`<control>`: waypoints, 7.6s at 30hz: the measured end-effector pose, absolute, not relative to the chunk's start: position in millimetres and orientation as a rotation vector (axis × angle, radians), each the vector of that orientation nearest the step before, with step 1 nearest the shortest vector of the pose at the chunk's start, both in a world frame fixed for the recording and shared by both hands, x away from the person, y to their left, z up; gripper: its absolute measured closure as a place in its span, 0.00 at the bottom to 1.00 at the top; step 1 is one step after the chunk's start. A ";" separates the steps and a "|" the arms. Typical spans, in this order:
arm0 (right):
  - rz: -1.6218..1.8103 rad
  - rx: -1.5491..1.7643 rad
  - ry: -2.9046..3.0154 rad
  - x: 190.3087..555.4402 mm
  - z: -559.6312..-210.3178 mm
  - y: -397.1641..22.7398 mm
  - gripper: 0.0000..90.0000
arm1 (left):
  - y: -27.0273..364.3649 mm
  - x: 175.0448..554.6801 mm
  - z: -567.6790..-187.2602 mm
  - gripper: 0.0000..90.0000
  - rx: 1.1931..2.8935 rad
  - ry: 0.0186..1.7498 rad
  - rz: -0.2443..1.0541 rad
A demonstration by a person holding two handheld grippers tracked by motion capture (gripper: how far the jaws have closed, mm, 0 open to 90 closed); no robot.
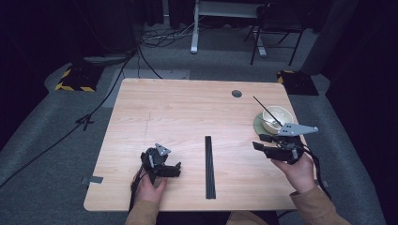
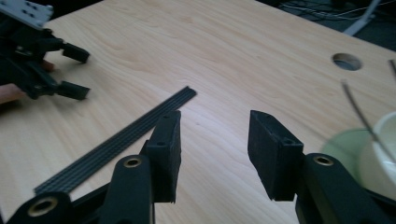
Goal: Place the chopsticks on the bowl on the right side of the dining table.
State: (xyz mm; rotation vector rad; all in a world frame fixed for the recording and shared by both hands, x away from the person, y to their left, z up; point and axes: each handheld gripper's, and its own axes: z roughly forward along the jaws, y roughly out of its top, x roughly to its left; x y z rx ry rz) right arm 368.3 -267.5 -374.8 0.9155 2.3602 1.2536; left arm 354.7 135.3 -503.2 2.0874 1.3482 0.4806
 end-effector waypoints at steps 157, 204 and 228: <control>1.133 0.997 2.324 397.8 -382.0 -295.6 0.96 | 132.5 356.9 -503.6 0.01 2.083 1.350 0.468; 0.936 1.275 2.184 511.1 -393.3 -362.9 0.95 | 133.5 355.6 -503.5 0.01 2.086 1.341 0.472; 0.950 1.332 2.218 524.2 -413.8 -363.0 0.74 | 133.5 355.6 -503.5 0.01 2.086 1.341 0.472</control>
